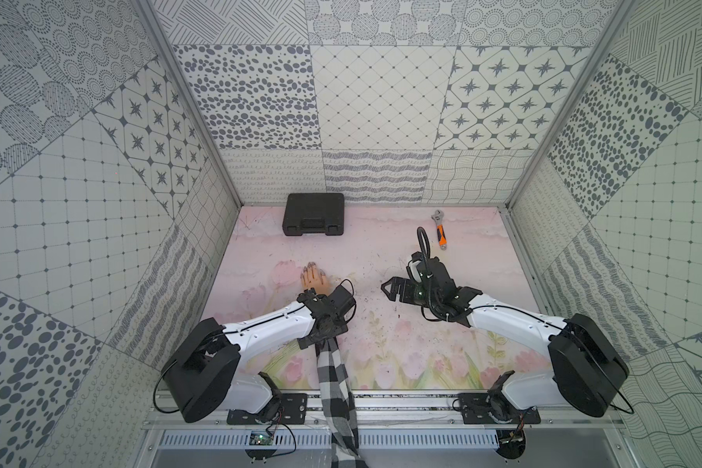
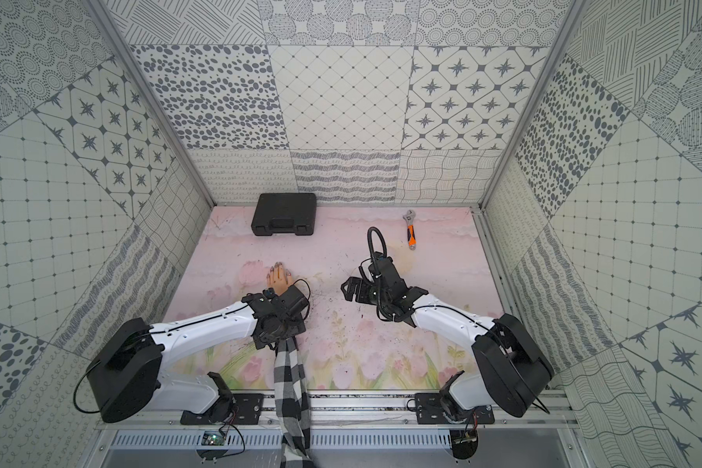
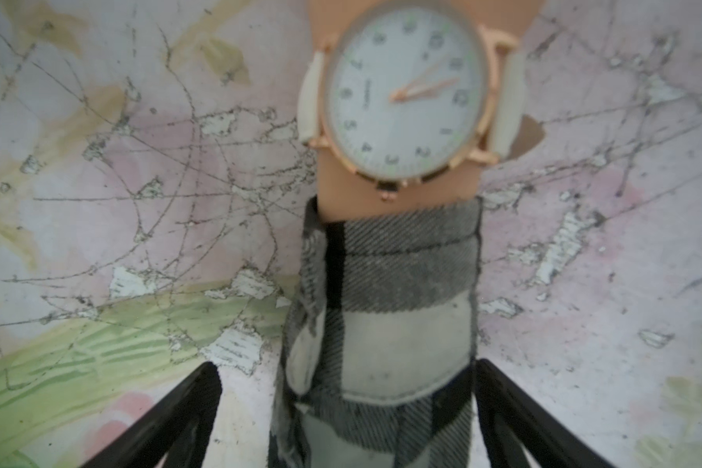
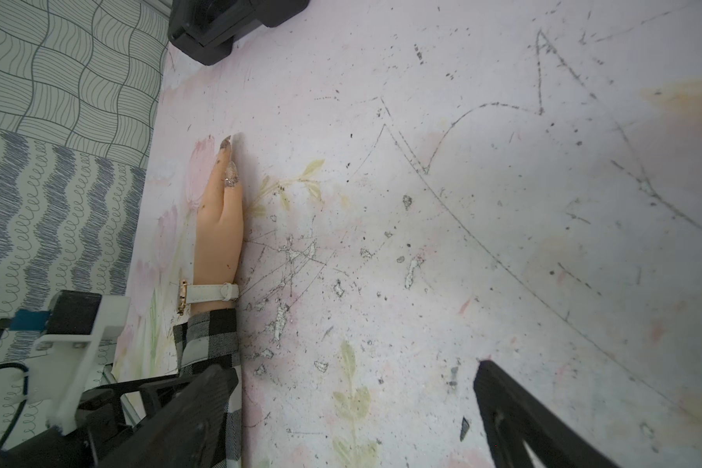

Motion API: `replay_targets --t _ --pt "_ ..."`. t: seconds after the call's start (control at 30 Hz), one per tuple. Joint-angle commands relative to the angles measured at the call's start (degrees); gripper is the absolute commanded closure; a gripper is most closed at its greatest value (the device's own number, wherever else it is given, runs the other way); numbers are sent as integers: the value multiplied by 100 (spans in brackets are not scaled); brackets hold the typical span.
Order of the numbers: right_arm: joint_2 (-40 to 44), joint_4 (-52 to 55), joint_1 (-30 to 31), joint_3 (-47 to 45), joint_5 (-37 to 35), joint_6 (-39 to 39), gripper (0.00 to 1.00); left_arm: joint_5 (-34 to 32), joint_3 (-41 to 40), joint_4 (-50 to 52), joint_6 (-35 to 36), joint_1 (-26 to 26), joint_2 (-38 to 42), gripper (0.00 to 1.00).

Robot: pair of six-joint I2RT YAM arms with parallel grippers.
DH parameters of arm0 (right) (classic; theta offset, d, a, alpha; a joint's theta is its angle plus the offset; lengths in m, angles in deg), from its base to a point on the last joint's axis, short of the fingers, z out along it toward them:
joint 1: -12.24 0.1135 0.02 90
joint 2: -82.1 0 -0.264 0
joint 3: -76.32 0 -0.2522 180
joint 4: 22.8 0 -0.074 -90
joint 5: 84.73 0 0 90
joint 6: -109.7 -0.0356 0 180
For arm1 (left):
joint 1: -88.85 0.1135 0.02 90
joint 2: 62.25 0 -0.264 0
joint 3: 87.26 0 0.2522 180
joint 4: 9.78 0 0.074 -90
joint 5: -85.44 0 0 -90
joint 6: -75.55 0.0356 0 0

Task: Take off the watch
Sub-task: Adjust the hand at the center of the board.

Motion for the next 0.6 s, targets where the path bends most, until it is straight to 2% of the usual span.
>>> replay_targets --t 0.0,0.33,0.57 --pt "-105 -316 14 -73 78 -55 2 -183 9 -322 62 61 -290 5" --pt "-153 -377 18 -87 51 -51 2 4 -417 -914 374 453 -247 17" --pt "-225 -435 16 -63 192 -131 3 57 -581 -1317 456 450 -282 35"
